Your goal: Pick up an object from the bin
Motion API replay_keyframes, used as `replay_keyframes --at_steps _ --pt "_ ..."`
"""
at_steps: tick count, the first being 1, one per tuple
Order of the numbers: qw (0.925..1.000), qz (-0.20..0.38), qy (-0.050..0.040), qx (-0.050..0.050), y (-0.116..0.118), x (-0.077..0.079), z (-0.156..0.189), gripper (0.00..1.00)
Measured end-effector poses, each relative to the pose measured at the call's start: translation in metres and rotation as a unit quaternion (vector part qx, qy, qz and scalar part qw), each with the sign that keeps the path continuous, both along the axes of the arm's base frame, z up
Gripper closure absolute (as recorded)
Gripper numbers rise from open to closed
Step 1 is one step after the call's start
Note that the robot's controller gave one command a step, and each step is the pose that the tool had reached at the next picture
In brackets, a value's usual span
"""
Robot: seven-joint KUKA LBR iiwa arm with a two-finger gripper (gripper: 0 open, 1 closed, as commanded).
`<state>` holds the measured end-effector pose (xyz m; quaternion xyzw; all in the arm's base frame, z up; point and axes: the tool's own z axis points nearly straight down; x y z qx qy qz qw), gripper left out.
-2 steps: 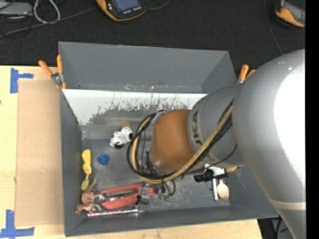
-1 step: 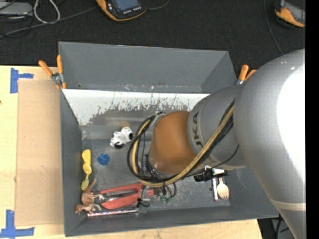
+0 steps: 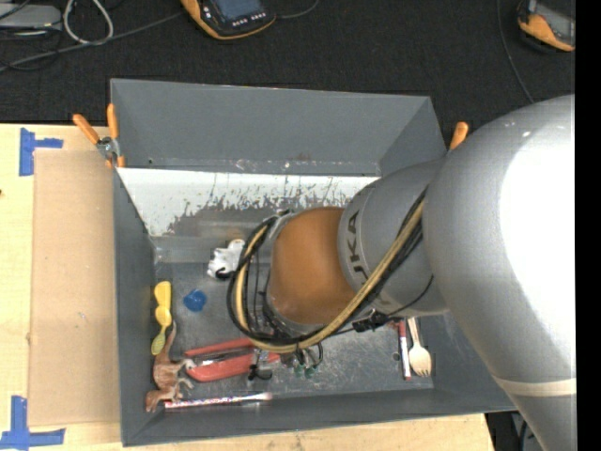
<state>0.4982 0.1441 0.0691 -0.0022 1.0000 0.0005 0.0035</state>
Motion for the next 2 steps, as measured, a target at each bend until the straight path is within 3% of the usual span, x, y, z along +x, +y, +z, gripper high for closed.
replay_keyframes --at_steps 1,2 --pt "1.0 0.0 0.0 0.0 0.0 0.0 0.0 1.0" --pt "1.0 0.0 -0.0026 0.001 -0.002 -0.006 0.152 1.0"
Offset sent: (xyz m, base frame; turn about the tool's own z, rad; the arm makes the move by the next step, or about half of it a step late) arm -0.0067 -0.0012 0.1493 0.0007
